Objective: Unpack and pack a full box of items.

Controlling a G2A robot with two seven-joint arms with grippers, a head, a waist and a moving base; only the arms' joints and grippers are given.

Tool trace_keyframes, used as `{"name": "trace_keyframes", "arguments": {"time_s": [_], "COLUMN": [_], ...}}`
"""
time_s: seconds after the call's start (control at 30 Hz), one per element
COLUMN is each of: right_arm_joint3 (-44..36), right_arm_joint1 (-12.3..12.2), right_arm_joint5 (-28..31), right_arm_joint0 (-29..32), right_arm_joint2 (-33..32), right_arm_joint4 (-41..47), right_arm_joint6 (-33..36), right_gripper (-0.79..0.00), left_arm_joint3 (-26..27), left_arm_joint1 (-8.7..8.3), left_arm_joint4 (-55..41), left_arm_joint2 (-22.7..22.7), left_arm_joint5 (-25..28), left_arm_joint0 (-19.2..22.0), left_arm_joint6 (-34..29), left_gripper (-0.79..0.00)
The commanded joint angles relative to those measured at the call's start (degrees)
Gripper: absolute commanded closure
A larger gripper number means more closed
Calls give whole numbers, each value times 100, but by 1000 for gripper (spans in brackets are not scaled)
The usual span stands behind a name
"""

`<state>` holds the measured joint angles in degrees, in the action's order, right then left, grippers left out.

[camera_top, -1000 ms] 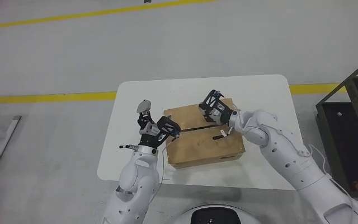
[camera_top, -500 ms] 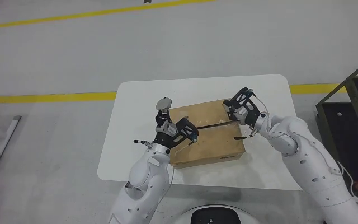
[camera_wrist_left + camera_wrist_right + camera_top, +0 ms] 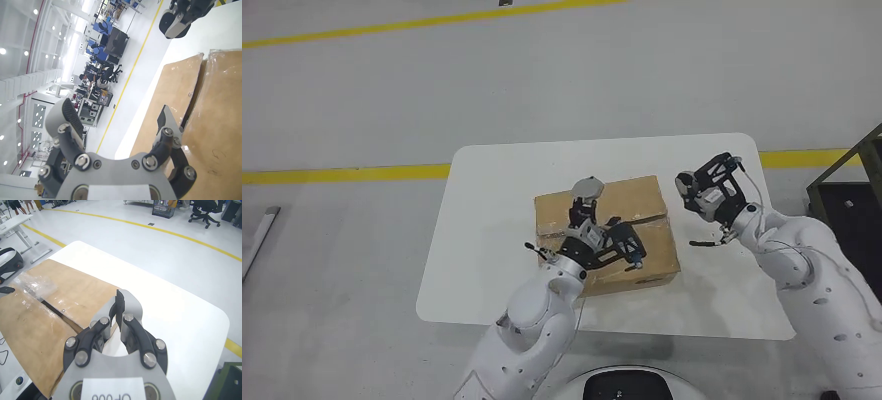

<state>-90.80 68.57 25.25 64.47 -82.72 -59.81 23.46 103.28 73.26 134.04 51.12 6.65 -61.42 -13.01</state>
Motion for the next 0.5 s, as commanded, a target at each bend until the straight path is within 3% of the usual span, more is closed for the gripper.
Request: {"name": "trace_keyframes", "arguments": {"time_s": [0.0, 0.17, 0.37, 0.43, 0.47], "right_arm_joint3": [-60, -212, -241, -219, -207], "right_arm_joint1": [-3, -8, 11, 23, 30], "right_arm_joint5": [64, 295, 578, 679, 762], "right_arm_joint0": [5, -121, -478, -611, -678], "right_arm_joint2": [9, 158, 539, 702, 797], "right_arm_joint4": [124, 261, 296, 314, 341], "right_arm_joint6": [-3, 108, 271, 352, 411], "right_gripper": [0, 0, 0, -206, -243], "left_arm_joint3": [92, 577, 1289, 1451, 1503], "left_arm_joint1": [6, -39, -124, -148, -160], "left_arm_joint4": [-39, -334, -1418, -1798, -1983], "left_arm_joint2": [47, 524, 1561, 1913, 2057], "left_arm_joint5": [27, 207, 544, 659, 764], "left_arm_joint0": [-49, -423, -1147, -1358, -1454], "left_arm_joint6": [-49, -383, -940, -1063, -1118], "left_gripper": [-785, -785, -785, -785, -785]}}
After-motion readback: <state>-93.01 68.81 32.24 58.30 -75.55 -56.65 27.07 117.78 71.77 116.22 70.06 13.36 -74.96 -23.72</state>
